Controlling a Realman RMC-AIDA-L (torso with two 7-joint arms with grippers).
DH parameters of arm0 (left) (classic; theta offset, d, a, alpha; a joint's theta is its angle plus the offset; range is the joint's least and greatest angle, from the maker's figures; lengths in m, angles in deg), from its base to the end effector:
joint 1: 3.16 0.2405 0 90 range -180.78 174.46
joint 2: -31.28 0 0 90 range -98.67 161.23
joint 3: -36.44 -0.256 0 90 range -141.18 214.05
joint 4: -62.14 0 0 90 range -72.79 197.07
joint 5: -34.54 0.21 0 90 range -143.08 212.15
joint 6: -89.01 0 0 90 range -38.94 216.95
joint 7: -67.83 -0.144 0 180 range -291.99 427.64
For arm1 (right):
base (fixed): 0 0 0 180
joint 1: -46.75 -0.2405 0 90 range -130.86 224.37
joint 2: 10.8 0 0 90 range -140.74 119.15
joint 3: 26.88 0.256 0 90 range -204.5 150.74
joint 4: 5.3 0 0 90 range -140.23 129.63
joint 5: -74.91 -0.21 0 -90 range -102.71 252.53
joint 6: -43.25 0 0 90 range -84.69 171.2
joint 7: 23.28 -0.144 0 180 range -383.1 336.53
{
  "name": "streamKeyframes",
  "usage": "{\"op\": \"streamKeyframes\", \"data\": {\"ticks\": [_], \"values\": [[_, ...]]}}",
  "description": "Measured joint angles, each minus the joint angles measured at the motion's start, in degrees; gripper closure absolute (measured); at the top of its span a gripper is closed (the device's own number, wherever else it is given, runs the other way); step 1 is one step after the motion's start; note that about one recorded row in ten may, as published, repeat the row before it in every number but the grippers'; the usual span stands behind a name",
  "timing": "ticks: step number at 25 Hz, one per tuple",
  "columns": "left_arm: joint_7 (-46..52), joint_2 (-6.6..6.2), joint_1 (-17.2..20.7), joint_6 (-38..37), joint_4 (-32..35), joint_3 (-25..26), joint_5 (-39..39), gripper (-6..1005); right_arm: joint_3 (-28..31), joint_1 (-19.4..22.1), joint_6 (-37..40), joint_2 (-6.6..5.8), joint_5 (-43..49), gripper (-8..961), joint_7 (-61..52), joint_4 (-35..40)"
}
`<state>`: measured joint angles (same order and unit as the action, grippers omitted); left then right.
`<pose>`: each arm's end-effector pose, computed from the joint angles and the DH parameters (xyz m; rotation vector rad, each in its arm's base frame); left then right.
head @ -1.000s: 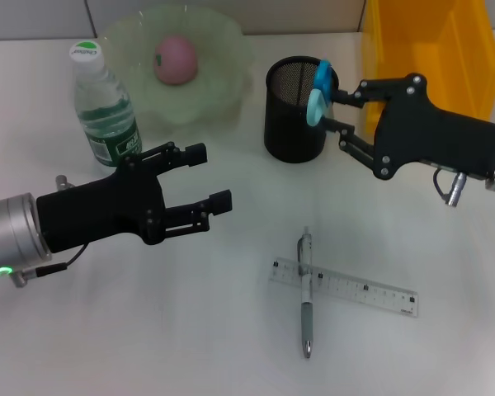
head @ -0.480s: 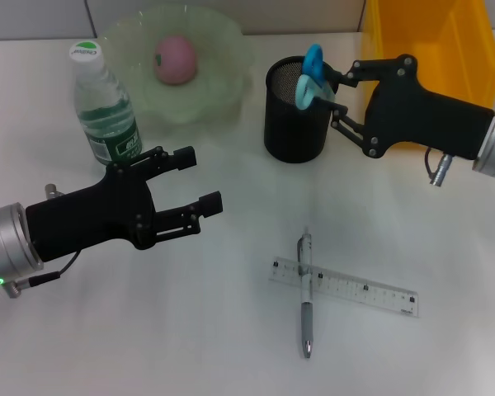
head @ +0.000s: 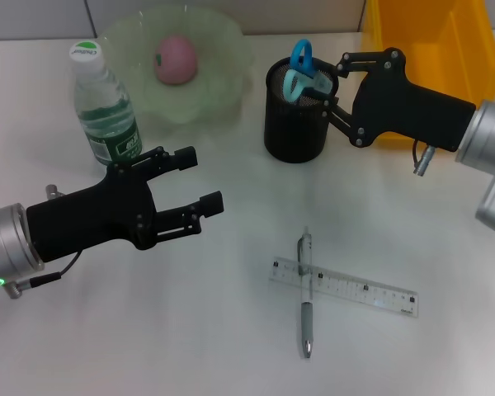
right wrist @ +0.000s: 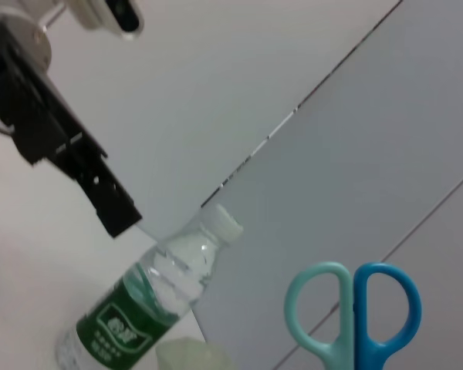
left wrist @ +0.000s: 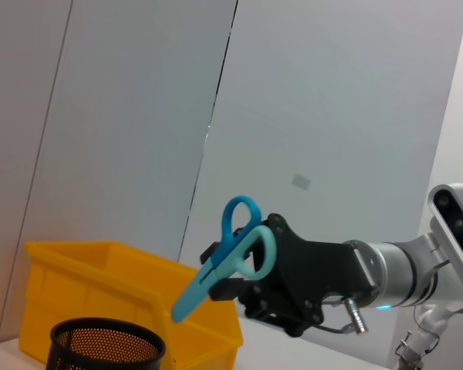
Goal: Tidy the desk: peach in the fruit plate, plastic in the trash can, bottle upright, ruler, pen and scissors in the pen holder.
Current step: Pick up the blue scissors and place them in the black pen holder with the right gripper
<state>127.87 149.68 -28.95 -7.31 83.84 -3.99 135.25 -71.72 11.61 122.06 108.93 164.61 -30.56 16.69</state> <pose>-0.2699 0.2832 -0.0204 -2.6147 -0.5102 -1.0916 0.2296 0.3615 -0.0269 -2.2428 -0.6428 0.5663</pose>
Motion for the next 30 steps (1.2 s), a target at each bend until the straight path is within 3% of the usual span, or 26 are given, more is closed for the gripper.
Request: {"op": "streamKeyframes", "data": {"ticks": [30], "values": [[-0.2, -0.07, -0.1, 0.0, 0.1, -0.4, 0.0, 170, 0.6, -7.9, -11.9, 0.06, -3.9, 721, 5.5, -11.3]]}}
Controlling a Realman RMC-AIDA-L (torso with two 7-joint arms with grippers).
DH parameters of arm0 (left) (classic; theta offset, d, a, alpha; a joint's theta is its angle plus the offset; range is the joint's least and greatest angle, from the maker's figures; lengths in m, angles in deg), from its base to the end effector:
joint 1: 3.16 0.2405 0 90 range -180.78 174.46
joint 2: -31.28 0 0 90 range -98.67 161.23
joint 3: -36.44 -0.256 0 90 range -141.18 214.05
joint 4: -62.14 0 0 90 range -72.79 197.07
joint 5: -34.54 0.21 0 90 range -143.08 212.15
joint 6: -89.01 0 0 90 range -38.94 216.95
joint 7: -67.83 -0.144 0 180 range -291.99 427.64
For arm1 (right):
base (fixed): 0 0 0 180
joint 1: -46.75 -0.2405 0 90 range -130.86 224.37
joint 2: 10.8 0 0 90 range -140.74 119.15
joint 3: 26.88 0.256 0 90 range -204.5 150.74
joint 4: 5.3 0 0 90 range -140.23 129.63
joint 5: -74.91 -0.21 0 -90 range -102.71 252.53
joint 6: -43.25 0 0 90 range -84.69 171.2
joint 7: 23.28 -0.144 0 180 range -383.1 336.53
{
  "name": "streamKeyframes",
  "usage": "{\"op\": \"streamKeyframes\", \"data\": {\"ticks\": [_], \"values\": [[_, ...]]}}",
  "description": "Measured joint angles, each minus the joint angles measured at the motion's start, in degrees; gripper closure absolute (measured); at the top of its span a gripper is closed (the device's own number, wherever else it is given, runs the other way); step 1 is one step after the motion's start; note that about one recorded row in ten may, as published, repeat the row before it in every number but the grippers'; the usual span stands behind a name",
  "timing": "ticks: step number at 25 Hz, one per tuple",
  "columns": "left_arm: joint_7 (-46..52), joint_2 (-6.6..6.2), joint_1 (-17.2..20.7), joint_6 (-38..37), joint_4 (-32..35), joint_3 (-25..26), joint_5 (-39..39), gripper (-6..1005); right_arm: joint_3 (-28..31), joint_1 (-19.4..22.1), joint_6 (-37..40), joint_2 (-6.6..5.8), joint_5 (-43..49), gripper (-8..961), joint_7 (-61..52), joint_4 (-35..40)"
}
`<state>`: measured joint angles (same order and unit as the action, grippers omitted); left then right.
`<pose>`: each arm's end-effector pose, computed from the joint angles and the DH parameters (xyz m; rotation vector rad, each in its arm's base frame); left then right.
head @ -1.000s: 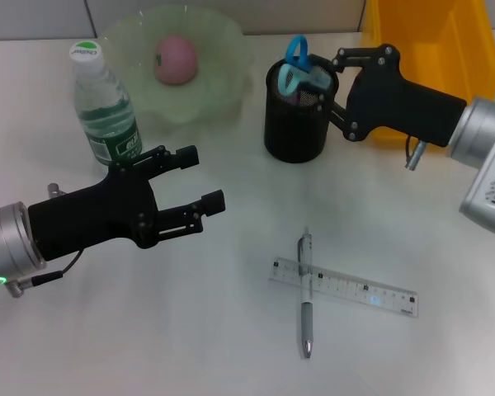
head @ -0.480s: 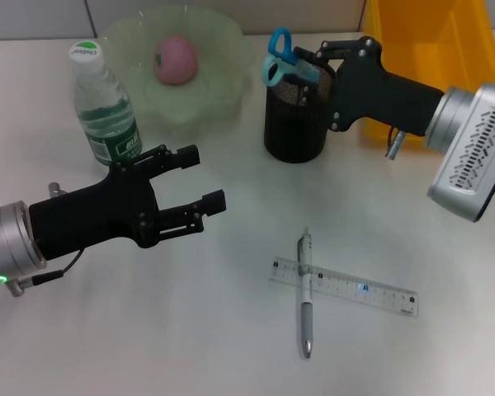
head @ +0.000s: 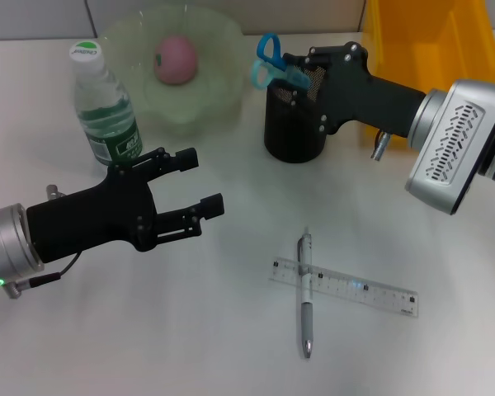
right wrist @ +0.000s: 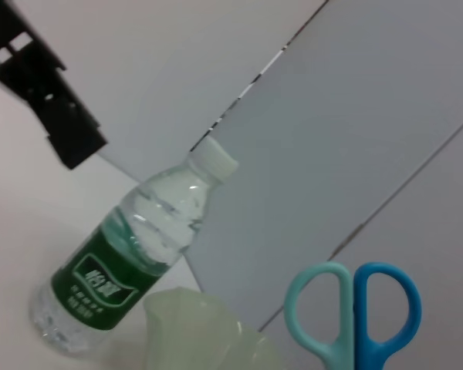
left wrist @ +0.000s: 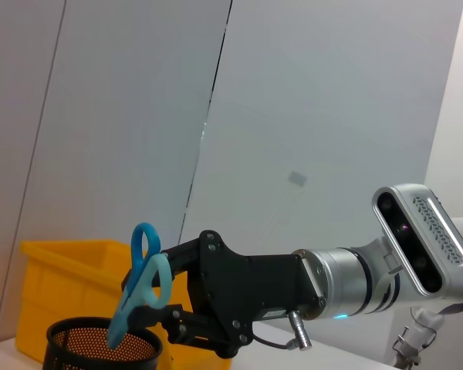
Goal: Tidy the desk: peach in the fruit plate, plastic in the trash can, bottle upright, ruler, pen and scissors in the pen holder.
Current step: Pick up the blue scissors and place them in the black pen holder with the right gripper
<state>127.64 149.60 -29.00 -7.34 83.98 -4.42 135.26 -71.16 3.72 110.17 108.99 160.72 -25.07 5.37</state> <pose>-0.2696 0.2832 -0.0205 -2.6237 -0.4986 -1.0852 0.2166 0.3878 -0.0594 -2.2609 -0.5523 0.4518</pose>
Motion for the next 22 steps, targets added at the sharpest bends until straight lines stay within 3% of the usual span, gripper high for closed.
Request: {"op": "streamKeyframes", "data": {"ticks": [7, 22], "values": [[0.0, -0.02, 0.1, -0.2, 0.3, 0.0, 0.3, 170, -0.2, -0.3, -1.4, 0.01, -3.3, 721, -1.8, -1.2], [-0.2, -0.11, 0.2, -0.2, 0.4, -0.1, 0.4, 170, 0.1, -0.6, -2.2, 0.01, -4.2, 722, -17.0, -1.8]]}}
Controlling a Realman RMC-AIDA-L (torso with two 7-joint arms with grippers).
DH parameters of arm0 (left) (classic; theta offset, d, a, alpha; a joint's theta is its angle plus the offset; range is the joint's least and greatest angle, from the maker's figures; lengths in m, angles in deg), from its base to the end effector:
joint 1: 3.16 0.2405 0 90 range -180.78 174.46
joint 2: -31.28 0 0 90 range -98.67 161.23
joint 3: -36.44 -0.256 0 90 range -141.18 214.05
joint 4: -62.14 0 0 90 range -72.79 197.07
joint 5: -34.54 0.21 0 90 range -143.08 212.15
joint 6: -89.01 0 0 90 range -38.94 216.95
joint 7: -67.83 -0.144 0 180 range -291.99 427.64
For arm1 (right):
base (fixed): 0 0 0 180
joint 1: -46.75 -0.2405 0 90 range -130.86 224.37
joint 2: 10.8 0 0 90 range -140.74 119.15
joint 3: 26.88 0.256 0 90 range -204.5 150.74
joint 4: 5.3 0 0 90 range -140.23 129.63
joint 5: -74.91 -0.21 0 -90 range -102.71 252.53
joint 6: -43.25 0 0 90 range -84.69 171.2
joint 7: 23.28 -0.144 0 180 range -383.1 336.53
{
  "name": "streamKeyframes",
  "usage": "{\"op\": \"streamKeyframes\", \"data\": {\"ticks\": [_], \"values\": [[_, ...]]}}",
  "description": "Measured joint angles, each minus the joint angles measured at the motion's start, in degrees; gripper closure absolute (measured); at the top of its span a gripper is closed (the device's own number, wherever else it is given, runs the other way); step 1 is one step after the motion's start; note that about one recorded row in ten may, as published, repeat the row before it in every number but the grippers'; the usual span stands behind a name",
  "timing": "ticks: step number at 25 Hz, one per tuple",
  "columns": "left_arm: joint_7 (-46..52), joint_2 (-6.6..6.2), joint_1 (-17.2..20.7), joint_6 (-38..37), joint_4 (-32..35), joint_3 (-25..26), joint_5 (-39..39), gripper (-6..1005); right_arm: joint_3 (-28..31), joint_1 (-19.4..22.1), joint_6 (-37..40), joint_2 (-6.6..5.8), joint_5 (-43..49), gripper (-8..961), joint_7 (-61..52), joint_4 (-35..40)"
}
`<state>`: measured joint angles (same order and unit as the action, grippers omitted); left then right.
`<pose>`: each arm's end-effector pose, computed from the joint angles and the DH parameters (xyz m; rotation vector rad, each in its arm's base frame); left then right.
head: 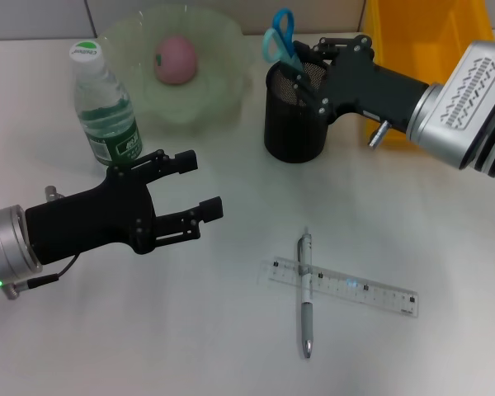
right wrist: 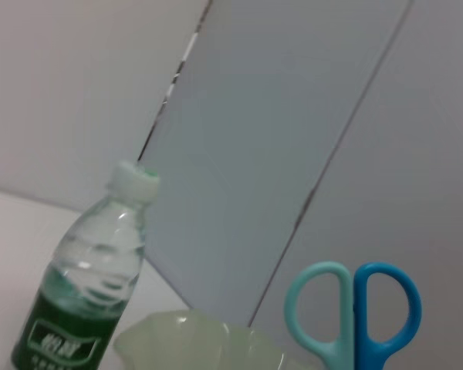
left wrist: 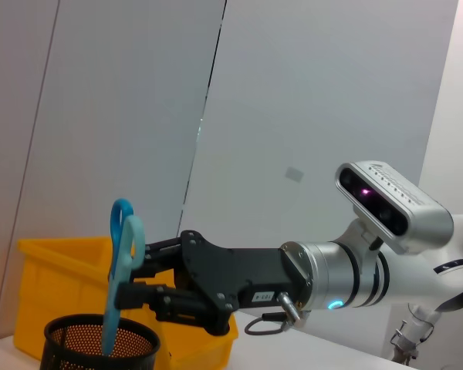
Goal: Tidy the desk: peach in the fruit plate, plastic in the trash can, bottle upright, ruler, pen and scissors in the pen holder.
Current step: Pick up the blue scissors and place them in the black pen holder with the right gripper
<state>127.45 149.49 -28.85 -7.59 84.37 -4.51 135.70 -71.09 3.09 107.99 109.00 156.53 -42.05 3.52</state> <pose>-0.2705 0.2823 -0.0195 -2.6334 -0.4867 -1.0752 0.2177 0.3936 -0.0590 -2.3076 -0.1272 0.6038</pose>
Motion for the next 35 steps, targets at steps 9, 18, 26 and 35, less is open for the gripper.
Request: {"op": "streamKeyframes", "data": {"ticks": [9, 18, 26, 35], "values": [[-0.1, 0.0, -0.1, -0.1, 0.0, -0.1, 0.0, 170, 0.0, -0.1, -1.0, 0.0, -4.9, 720, -4.5, -2.8], [-0.2, 0.08, -0.2, -0.1, 0.0, -0.2, 0.0, 170, 0.2, 0.0, -1.5, 0.07, -8.9, 719, -8.1, -4.2], [-0.2, 0.04, -0.2, -0.5, 0.0, -0.2, 0.0, 170, 0.2, 0.4, -1.5, 0.09, -9.2, 717, -8.4, -4.5], [-0.2, 0.0, -0.2, -0.6, 0.0, -0.2, 0.0, 170, 0.1, 0.4, -2.0, 0.09, -9.2, 716, -9.8, -4.6]]}}
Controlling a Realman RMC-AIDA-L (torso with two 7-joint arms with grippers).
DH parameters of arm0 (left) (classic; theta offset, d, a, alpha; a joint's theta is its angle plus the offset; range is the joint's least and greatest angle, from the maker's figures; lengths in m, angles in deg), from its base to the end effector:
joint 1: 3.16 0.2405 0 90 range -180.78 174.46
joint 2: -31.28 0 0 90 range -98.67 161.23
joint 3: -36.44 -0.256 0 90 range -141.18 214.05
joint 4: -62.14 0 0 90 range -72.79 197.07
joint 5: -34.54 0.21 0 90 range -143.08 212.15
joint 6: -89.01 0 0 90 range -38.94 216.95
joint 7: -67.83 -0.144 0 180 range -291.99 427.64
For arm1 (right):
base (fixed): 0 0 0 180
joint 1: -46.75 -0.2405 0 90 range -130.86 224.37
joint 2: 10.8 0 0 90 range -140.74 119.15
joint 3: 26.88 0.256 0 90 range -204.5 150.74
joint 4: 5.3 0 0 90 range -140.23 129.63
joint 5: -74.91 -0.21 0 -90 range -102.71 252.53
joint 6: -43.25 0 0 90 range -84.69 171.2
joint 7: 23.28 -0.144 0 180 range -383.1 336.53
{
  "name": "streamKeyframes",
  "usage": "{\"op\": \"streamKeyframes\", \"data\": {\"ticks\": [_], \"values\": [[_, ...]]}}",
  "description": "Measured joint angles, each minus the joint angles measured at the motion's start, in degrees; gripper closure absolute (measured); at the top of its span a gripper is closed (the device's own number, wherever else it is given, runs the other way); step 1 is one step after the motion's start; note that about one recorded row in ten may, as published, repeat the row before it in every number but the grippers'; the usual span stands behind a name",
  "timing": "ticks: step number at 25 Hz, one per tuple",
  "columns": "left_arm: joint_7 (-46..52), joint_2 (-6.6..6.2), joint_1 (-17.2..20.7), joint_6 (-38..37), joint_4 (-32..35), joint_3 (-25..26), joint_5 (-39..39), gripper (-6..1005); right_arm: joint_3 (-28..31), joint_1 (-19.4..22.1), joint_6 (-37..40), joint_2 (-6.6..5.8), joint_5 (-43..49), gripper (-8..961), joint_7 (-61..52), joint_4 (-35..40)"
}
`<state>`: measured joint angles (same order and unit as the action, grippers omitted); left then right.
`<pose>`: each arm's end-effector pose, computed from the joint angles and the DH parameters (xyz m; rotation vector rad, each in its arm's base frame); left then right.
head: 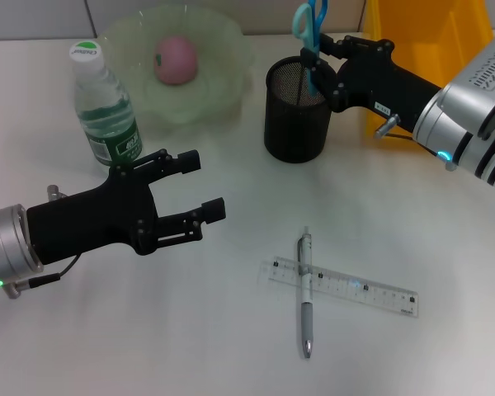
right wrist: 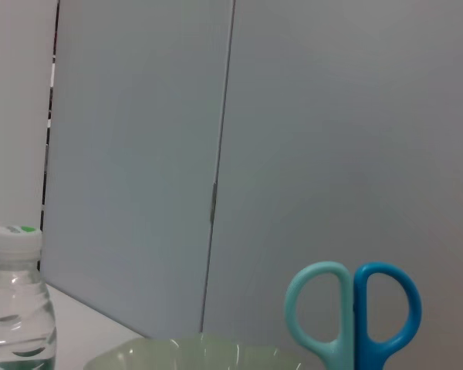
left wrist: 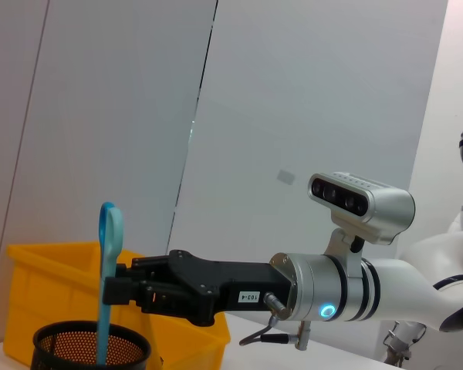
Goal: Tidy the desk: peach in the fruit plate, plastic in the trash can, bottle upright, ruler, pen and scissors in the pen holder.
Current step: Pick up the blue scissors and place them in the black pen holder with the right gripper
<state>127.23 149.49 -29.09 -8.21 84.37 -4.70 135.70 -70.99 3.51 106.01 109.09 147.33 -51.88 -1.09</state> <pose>-0.2681 0.2821 -0.0195 -2.6435 -0.4706 -1.0859 0.2301 0.3929 -0.0598 -2.2227 0.2806 0.7387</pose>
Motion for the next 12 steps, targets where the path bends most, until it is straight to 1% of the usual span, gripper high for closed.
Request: {"op": "streamKeyframes", "data": {"ticks": [12], "values": [[-0.4, 0.0, 0.1, -0.1, 0.1, 0.0, 0.0, 170, 0.0, 0.0, -0.1, 0.0, 0.0, 714, -0.1, -0.5]]}}
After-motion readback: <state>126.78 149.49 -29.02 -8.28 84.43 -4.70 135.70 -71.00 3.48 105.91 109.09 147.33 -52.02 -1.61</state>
